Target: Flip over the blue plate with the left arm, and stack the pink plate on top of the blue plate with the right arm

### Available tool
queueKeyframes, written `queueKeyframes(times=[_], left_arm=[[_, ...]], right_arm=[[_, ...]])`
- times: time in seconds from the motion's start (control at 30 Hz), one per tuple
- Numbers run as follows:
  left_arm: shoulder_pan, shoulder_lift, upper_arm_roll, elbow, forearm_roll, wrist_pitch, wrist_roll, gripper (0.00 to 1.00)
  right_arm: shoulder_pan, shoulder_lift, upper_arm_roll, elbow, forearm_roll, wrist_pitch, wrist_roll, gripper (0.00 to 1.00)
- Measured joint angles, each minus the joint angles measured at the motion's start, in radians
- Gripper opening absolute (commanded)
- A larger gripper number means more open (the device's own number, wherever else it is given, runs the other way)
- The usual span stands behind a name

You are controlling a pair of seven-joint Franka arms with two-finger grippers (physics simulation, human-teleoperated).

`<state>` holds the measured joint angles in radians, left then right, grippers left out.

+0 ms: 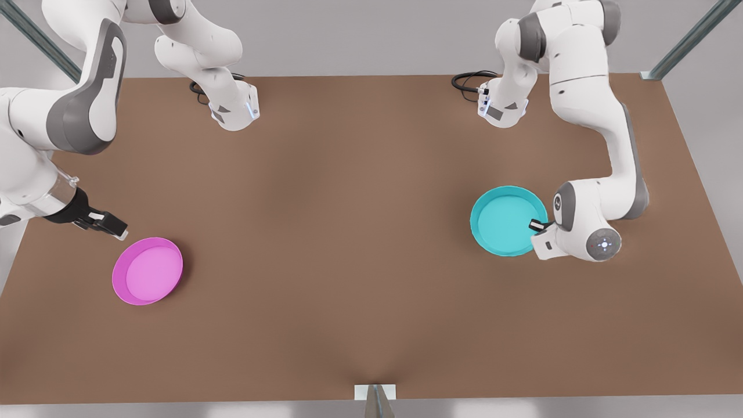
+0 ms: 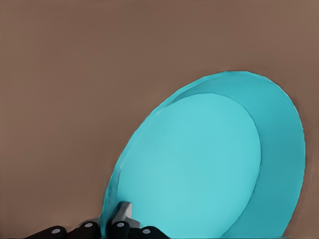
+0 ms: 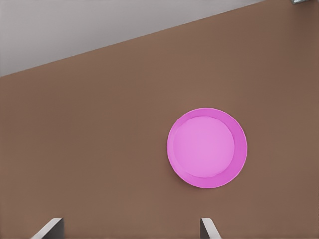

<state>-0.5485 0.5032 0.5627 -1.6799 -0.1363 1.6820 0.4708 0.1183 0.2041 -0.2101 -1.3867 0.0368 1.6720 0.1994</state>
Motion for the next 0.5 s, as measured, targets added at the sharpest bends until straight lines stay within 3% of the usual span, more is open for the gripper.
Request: queueKeyframes(times=[0.5], left_arm=[[-0.387,0.059,-0.004,0.18,0.458,0.029,-0.271,0.21]], right_arm=[[0.002,0.014,0.017,0.004,0.002,-0.008,0.011,1.0]])
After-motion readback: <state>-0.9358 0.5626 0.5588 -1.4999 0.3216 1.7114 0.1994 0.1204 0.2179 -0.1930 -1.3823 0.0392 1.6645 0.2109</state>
